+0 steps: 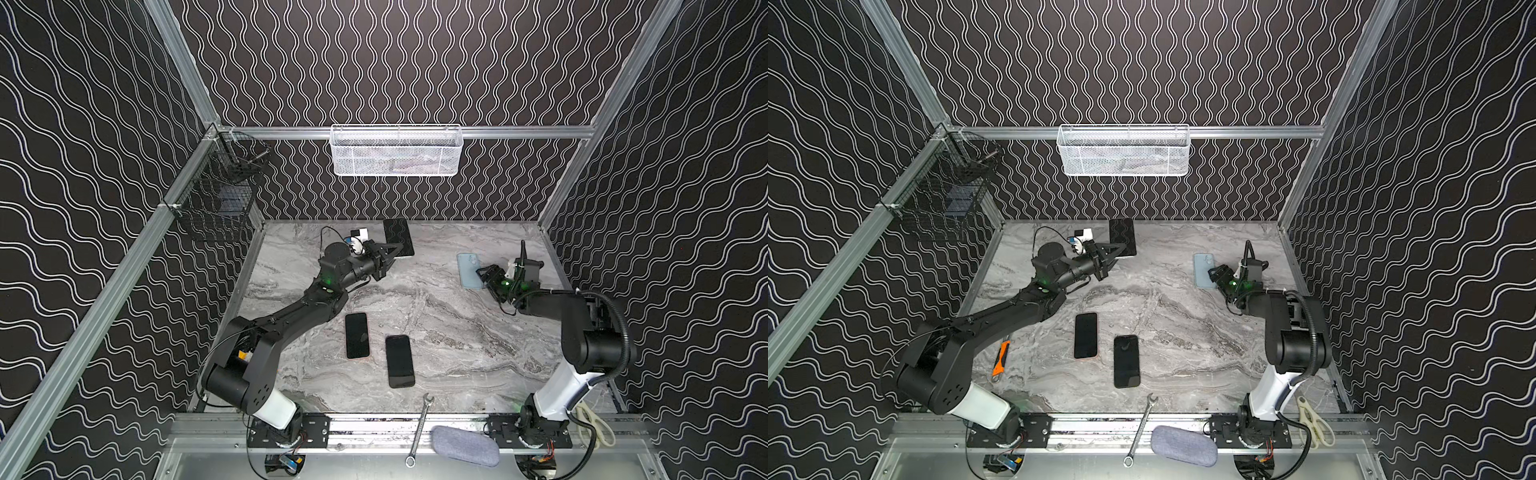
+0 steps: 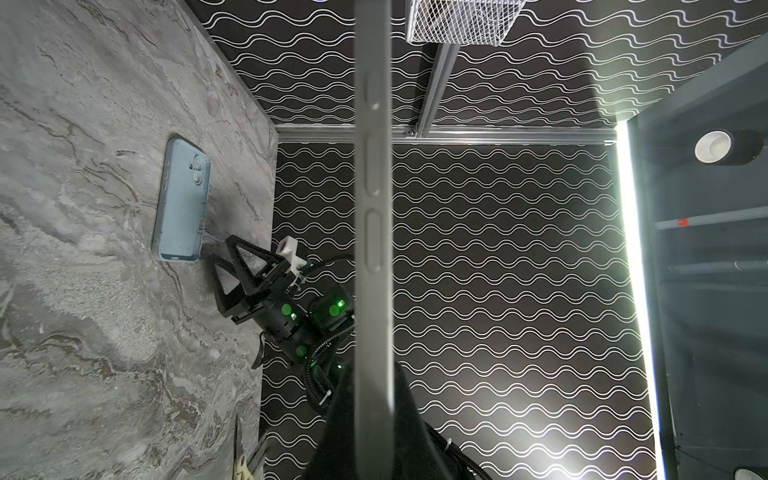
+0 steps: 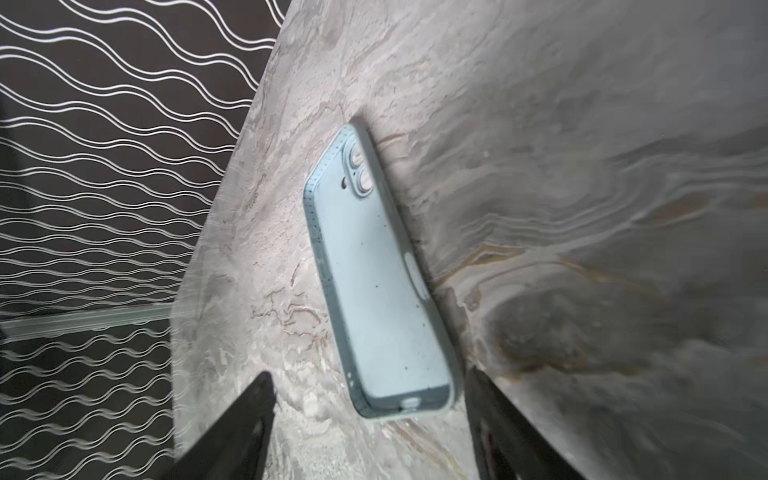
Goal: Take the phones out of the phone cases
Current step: 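Lower the mint case onto the table with the right gripper and release, then withdraw the right gripper from the case while the left gripper lowers the bare phone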
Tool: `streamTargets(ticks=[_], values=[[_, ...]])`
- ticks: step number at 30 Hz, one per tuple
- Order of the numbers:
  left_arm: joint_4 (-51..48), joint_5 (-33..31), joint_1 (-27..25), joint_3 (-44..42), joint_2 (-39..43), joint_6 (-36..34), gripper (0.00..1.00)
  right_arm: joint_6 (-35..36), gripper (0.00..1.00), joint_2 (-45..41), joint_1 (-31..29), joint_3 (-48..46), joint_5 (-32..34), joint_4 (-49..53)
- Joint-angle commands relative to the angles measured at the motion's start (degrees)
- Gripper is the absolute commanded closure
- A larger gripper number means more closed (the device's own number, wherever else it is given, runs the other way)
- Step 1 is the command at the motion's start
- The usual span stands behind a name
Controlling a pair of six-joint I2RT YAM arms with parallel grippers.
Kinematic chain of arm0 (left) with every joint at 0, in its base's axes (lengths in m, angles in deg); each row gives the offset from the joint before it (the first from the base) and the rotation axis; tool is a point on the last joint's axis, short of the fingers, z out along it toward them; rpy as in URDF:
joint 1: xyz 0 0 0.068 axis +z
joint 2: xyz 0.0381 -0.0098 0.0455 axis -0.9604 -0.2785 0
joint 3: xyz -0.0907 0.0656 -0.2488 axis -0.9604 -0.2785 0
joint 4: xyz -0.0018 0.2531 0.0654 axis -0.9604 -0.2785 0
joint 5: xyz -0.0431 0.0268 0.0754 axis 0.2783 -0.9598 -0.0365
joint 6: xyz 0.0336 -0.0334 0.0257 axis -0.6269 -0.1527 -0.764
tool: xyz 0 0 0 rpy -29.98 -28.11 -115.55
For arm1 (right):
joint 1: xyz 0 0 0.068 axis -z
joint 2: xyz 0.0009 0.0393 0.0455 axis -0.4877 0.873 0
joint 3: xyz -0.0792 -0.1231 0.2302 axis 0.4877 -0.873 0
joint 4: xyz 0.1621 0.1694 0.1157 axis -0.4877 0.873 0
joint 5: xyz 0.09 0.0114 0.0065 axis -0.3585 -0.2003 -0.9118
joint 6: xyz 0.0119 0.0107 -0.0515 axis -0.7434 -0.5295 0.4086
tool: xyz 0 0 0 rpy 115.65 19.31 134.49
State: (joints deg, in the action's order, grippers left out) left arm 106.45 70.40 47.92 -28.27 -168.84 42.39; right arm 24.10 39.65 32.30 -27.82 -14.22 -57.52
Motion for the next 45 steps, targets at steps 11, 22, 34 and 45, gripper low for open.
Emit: streamTargets(ticks=[11, 22, 34, 45], values=[[2.75, -3.63, -4.34, 7.38, -9.40, -10.20, 1.00, 7.00, 0.19, -20.95, 0.03, -4.75, 2.41, 8.87], [2.37, -5.68, -8.52, 15.33, -21.87, -14.88, 1.00, 9.56, 0.17, -36.17, 0.05, -7.06, -0.62, 17.69], [2.29, -4.30, -10.13, 21.13, -33.15, -19.09, 1.00, 9.89, 0.17, -36.55, 0.04, -8.18, -2.06, 16.85], [1.19, -4.59, -11.18, 27.23, -41.36, -19.87, 1.00, 11.21, 0.17, -34.79, 0.05, -7.92, -2.47, 15.82]])
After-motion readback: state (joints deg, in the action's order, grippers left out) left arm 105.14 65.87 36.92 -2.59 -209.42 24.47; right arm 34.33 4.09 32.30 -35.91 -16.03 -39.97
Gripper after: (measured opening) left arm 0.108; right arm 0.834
